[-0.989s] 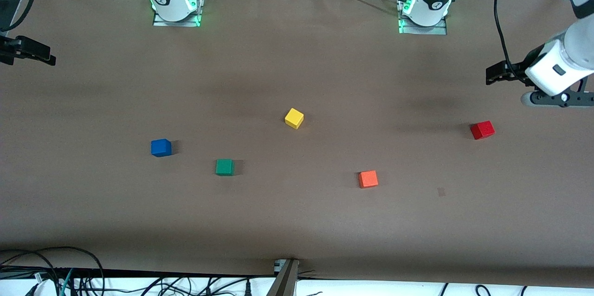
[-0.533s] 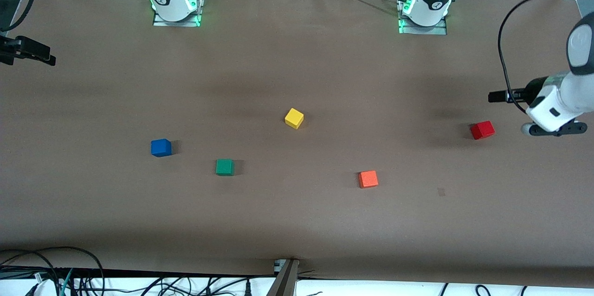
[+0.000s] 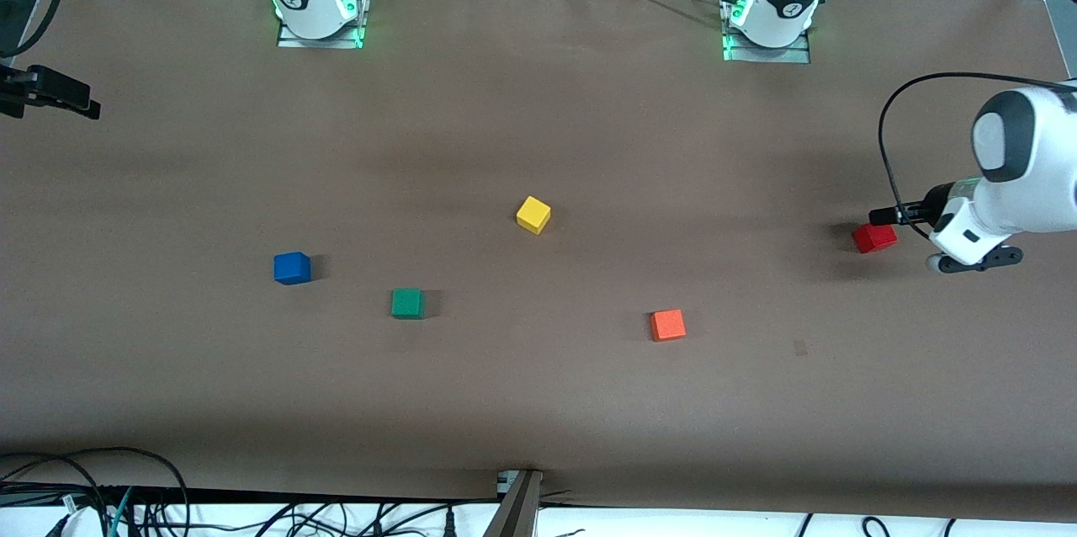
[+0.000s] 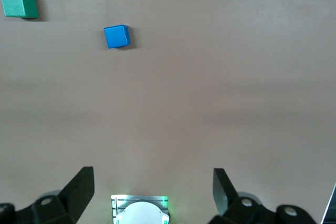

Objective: Pass red block to right arm, stack on blue
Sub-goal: 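Move the left gripper down over the red cube, then close the left gripper on the red cube and lift it, then carry the red cube toward the middle while the right gripper approaches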

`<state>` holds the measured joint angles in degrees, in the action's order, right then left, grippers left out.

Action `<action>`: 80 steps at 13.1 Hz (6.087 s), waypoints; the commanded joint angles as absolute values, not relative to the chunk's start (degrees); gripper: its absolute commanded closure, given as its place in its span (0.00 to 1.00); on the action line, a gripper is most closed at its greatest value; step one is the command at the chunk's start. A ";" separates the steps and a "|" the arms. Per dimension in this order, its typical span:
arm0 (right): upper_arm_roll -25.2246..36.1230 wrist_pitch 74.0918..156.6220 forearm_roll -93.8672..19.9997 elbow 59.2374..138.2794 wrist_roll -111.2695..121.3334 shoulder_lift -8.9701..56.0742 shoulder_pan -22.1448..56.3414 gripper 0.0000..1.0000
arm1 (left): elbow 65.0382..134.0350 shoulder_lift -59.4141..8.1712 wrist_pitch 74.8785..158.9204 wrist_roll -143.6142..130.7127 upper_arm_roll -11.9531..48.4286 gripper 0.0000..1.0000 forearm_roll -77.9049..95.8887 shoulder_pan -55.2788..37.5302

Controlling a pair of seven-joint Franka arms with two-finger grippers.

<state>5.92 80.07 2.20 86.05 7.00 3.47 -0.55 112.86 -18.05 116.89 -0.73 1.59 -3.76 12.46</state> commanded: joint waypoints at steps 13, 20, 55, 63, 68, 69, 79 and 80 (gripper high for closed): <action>5.89 80.07 2.29 84.81 7.38 3.96 -0.79 0.00 | 127.62 -23.38 149.15 -3.95 2.02 0.00 -7.38 18.37; 5.89 80.07 2.11 84.81 7.38 3.96 -0.79 0.00 | 126.65 -24.96 149.15 -3.08 2.37 0.44 -7.38 18.54; 5.36 79.98 1.05 84.90 6.85 7.82 7.12 0.00 | 113.47 -14.58 135.53 28.36 28.03 0.92 13.87 18.28; 5.36 79.98 -16.65 85.16 6.68 11.50 6.86 0.00 | 110.49 -18.10 136.14 51.40 35.76 0.97 27.94 17.49; 5.45 82.08 -40.66 85.25 6.77 18.98 6.68 0.00 | 109.08 -19.51 136.40 52.64 42.00 1.00 35.06 17.23; 5.45 82.18 -44.09 85.25 6.77 20.29 6.68 0.00 | 107.51 -21.51 136.23 52.91 43.32 1.00 35.68 16.97; 5.19 81.91 -69.85 86.74 11.34 32.25 8.08 0.00 | 102.05 -32.52 137.11 93.49 47.29 1.00 67.47 13.54; 5.19 82.09 -72.31 87.53 12.38 32.78 8.52 0.00 | 100.30 -33.91 137.11 95.34 47.29 1.00 69.07 12.75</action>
